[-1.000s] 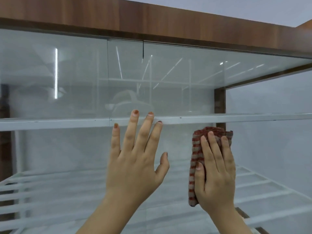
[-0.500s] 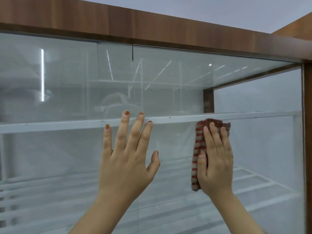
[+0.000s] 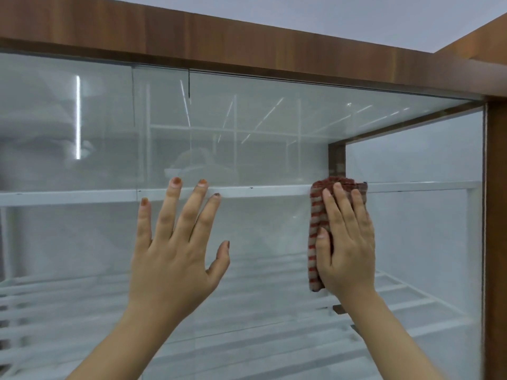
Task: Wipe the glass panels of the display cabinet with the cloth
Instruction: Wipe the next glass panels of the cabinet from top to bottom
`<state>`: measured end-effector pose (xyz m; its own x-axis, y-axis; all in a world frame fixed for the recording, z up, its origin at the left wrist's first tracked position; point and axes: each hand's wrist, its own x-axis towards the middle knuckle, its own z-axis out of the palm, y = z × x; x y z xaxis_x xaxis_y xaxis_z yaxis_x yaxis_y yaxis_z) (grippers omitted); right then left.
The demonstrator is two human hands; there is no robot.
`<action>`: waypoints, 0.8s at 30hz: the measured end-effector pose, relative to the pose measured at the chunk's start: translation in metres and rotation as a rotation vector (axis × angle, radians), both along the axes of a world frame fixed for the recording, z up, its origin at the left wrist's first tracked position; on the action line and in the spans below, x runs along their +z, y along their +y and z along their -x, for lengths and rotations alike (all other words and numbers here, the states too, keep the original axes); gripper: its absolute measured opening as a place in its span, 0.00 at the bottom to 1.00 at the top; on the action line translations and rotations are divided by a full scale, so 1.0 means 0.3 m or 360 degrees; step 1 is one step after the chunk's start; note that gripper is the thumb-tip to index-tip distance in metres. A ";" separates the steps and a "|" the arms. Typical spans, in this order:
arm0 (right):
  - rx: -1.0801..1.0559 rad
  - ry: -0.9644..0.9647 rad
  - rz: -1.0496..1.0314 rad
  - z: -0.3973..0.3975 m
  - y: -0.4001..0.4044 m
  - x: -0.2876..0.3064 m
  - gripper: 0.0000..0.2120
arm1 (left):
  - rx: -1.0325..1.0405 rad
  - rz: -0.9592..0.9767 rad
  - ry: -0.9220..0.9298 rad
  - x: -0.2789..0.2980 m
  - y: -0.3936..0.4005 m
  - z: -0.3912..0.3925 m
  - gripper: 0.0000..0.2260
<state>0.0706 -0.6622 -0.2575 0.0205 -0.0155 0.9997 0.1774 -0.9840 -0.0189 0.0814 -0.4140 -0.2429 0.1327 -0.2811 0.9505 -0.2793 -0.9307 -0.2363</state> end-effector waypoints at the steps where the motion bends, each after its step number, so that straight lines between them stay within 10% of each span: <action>1: 0.0001 0.0001 0.0000 0.001 -0.027 -0.008 0.24 | 0.0007 0.0001 -0.0003 -0.002 0.000 -0.001 0.29; 24: 0.0020 0.0004 0.0130 0.006 -0.204 0.030 0.25 | -0.0126 0.0060 0.0015 0.018 -0.457 -0.008 0.30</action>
